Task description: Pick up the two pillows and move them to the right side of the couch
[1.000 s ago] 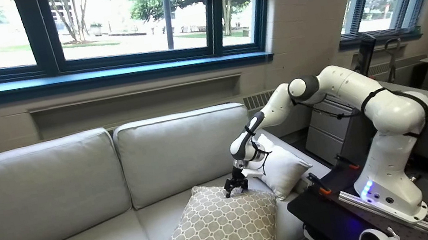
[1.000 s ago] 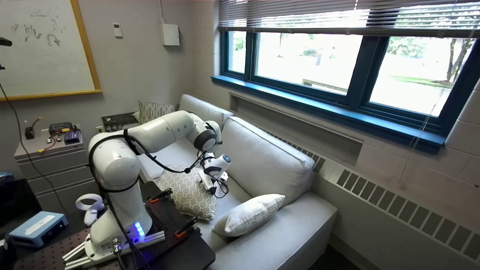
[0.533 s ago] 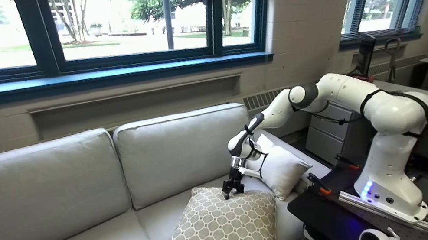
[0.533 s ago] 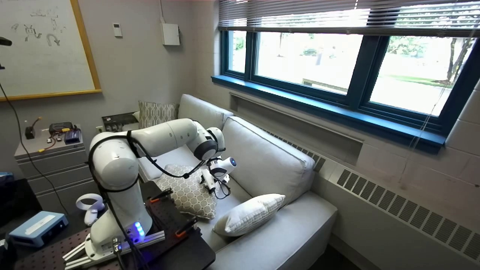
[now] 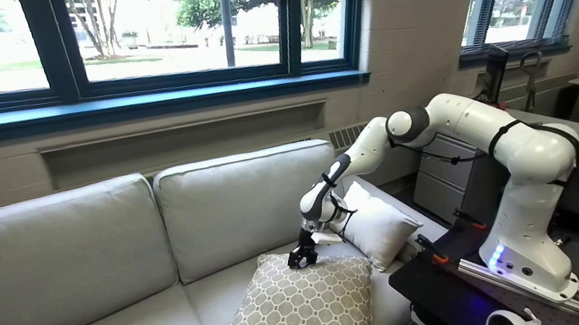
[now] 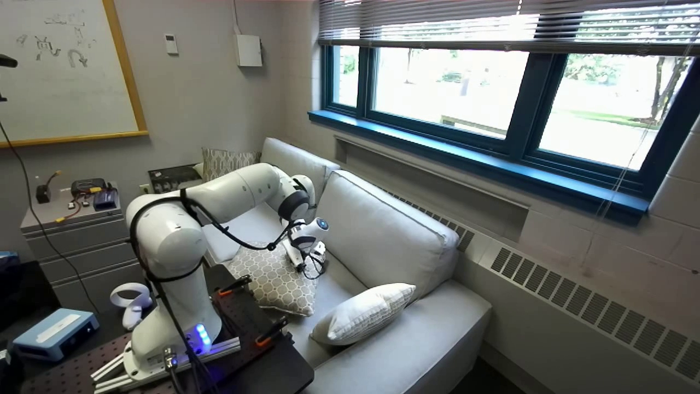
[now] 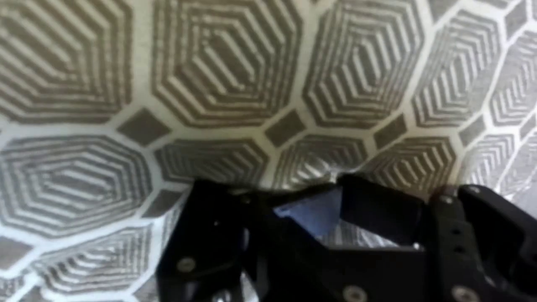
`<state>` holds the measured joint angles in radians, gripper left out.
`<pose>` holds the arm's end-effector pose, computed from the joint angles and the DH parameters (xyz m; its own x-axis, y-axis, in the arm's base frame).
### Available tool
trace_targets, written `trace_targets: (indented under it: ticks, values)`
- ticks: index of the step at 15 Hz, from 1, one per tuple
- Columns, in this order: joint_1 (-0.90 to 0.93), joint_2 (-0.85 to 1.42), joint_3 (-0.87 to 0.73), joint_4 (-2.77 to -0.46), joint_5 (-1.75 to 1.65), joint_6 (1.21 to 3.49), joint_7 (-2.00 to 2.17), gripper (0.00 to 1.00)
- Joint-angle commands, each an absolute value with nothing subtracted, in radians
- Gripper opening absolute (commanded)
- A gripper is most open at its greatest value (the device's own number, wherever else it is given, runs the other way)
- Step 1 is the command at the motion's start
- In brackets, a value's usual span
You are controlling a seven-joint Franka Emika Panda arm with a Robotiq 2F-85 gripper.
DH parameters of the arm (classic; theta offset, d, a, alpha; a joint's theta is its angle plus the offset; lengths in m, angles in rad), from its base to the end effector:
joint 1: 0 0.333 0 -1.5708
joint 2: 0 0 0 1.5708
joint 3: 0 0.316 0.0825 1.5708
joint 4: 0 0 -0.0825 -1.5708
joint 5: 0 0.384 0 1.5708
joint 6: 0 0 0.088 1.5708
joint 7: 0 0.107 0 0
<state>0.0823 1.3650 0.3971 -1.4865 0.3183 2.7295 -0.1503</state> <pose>0.5594 0.2634 -0.1047 0.9860 0.0741 -0.1492 -0.0057 -0.8801 -0.4748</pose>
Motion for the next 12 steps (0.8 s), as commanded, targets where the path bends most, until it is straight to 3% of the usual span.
trace_targets:
  ticks: [1, 12]
  values:
    - [0.169, 1.256, 0.381, -1.664, 0.298, 2.941, -0.056, 0.03]
    - [0.437, 0.96, 0.227, -2.075, 0.318, 3.32, 0.205, 0.04]
